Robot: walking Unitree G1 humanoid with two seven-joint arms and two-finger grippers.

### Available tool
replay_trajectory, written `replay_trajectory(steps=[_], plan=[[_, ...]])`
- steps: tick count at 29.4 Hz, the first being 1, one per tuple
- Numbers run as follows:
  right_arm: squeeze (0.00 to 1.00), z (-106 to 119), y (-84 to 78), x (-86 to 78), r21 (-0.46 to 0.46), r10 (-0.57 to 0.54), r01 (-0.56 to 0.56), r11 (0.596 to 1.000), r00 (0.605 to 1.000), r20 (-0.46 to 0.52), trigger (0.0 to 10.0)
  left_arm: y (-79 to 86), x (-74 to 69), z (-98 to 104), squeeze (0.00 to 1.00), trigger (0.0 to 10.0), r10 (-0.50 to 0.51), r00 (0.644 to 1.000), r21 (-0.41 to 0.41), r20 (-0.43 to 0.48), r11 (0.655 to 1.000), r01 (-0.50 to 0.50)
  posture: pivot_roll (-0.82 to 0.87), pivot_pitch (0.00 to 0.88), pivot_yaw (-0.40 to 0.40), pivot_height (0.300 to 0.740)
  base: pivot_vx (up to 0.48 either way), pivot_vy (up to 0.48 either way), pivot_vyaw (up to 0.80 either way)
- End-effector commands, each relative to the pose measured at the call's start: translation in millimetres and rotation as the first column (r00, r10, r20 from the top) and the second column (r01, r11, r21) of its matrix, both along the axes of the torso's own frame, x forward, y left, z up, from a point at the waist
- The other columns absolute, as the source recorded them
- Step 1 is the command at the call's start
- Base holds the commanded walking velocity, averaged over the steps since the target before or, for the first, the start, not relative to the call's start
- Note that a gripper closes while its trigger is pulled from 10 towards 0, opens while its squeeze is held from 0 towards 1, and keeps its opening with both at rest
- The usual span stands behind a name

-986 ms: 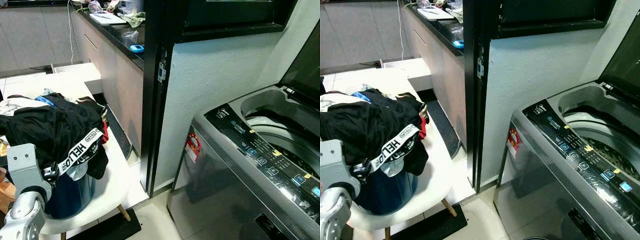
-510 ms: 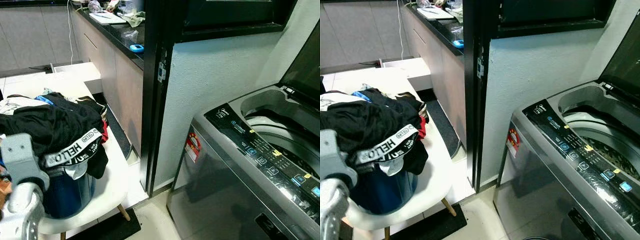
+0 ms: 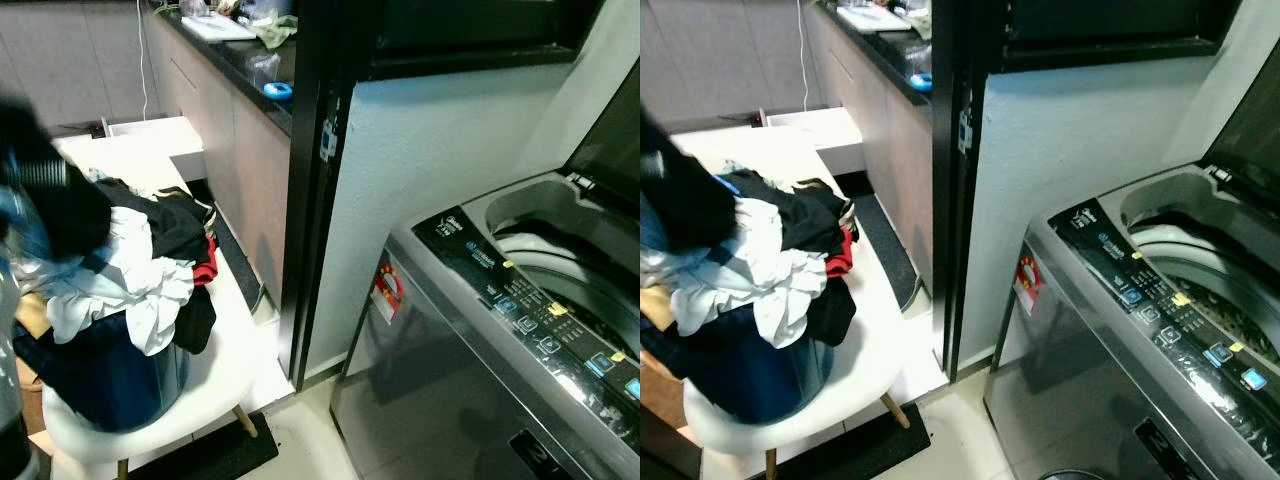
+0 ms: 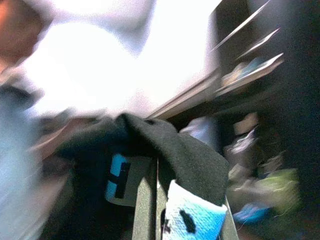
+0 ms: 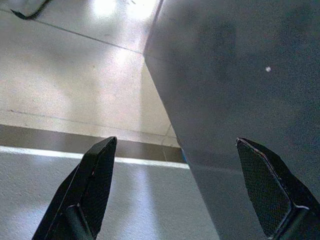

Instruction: Clothes washing

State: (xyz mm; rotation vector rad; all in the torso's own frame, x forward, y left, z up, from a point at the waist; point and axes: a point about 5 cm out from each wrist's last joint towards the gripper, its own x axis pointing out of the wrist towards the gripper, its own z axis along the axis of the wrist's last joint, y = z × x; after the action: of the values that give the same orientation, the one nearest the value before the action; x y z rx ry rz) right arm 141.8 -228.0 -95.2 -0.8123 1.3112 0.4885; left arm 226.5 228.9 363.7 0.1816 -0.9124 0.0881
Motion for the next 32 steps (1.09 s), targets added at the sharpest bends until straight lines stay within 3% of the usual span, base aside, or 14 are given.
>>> replay_trajectory(steps=[1, 4, 7, 8, 9, 10, 13, 14, 15, 16, 28, 32], plan=[[0.0, 0, 0.8, -0.4, 0.0, -0.001, 0.001, 1.0, 1.0, 0.004, 10.0, -13.2, 7.5, -6, 0.0, 0.0, -0.106, 0.994, 0.021, -0.03, 0.994, 0.107, 0.06, 0.0, -0.08, 0.74, 0.0, 0.0, -0.8], [0.0, 0, 3.3, 2.7, -0.004, -0.001, 0.001, 1.0, 1.0, 0.026, 10.0, -27.3, 17.7, -11, 0.0, 0.0, -0.181, 0.982, -0.001, -0.045, 0.983, 0.181, 0.06, 0.0, -0.076, 0.74, 0.0, 0.0, -0.8], [0.0, -1, 6.3, 2.8, 0.002, -0.004, 0.004, 1.0, 1.0, 0.03, 10.0, -30.8, 20.9, -11, 0.0, 0.0, -0.21, 0.977, -0.027, -0.043, 0.977, 0.209, 0.05, 0.0, -0.071, 0.74, 0.0, 0.0, -0.8], [0.0, -1, 7.5, 1.9, 0.004, -0.007, 0.007, 1.0, 1.0, 0.029, 10.0, -32.1, 23.9, -12, 0.0, 0.8, -0.207, 0.977, -0.031, -0.049, 0.978, 0.206, 0.05, 0.0, -0.068, 0.74, 0.0, 0.0, -0.8], [0.0, -1, 7.5, 1.9, 0.004, -0.007, 0.007, 1.0, 1.0, 0.029, 10.0, -32.1, 23.9, -12, 0.0, 0.8, -0.207, 0.977, -0.031, -0.049, 0.978, 0.206, 0.05, 0.0, -0.068, 0.74, 0.0, 0.0, -0.8], [0.0, -2, 8.2, 1.0, 0.005, -0.009, 0.009, 1.0, 1.0, 0.027, 10.0, -32.6, 26.6, -13, 0.0, 2.4, -0.197, 0.979, -0.034, -0.057, 0.98, 0.195, 0.05, 0.0, -0.068, 0.74, 0.0, 0.0, -0.8], [0.0, -2, 8.6, 0.2, 0.005, -0.01, 0.01, 1.0, 1.0, 0.026, 10.0, -33.0, 28.5, -13, 0.0, 2.0, -0.191, 0.979, -0.035, -0.063, 0.981, 0.189, 0.05, 0.0, -0.068, 0.74, 0.0, 0.0, -0.8], [0.0, -2, 8.8, -0.8, 0.004, -0.011, 0.011, 1.0, 1.0, 0.024, 10.0, -33.2, 30.6, -14, 0.0, 1.0, -0.19, 0.979, -0.03, -0.071, 0.982, 0.188, 0.05, 0.0, -0.066, 0.74, 0.0, 0.0, -0.8], [0.0, -3, 8.7, -2.4, 0.001, -0.011, 0.011, 1.0, 1.0, 0.02, 10.0, -33.3, 32.1, -15, 0.0, 4.5, -0.186, 0.98, -0.031, -0.076, 0.982, 0.184, 0.05, 0.0, -0.066, 0.74, 0.0, 0.0, -0.8], [0.0, -4, 8.4, -4.3, -0.002, -0.012, 0.012, 1.0, 1.0, 0.016, 10.0, -33.4, 33.4, -15, 0.0, 10.0, -0.184, 0.98, -0.035, -0.08, 0.983, 0.182, 0.05, 0.0, -0.066, 0.74, 0.0, 0.0, -0.8], [0.0, -5, 5.5, -8.8, -0.018, -0.029, 0.03, 0.999, 0.999, 0.016, 10.0, -38.7, 45.2, -24, 0.0, 10.0, -0.171, 0.978, -0.06, -0.116, 0.984, 0.165, 0.05, 0.0, -0.066, 0.74, 0.0, 0.0, -0.8], [0.0, -4, 3.8, -8.3, 0.002, -0.137, 0.137, 0.991, 0.99, 0.047, 10.0, -45.5, 50.3, -30, 0.0, 10.0, -0.186, 0.972, -0.058, -0.142, 0.982, 0.179, 0.04, 0.0, -0.062, 0.74, 0.0, 0.0, -0.8]])
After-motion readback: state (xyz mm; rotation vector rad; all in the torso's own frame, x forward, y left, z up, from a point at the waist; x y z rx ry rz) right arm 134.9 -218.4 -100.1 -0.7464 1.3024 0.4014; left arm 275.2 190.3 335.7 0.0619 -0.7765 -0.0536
